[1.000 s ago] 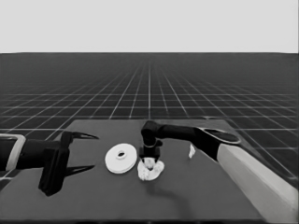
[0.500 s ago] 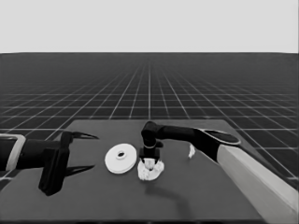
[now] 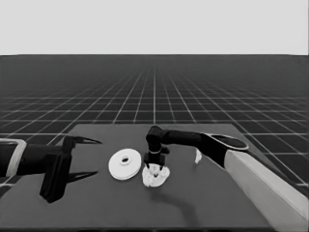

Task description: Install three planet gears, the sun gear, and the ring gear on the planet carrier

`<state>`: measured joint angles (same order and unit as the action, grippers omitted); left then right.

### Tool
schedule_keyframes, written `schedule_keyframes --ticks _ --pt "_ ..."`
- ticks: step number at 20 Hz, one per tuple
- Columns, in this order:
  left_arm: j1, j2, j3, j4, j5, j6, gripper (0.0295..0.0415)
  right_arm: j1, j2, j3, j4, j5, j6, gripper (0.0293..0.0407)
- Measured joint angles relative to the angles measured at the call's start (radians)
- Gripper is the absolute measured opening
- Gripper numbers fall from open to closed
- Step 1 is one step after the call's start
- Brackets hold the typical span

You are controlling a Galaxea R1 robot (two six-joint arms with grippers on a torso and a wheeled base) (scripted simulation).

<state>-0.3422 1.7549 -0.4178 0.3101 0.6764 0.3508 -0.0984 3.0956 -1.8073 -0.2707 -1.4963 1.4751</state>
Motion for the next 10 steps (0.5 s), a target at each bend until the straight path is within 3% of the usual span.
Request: schedule_keyframes --ticks 10 --pt "0.000 0.000 0.000 0.000 0.000 0.000 0.0385 -0.006 -0.001 -0.001 0.000 0.000 0.105 0.0310"
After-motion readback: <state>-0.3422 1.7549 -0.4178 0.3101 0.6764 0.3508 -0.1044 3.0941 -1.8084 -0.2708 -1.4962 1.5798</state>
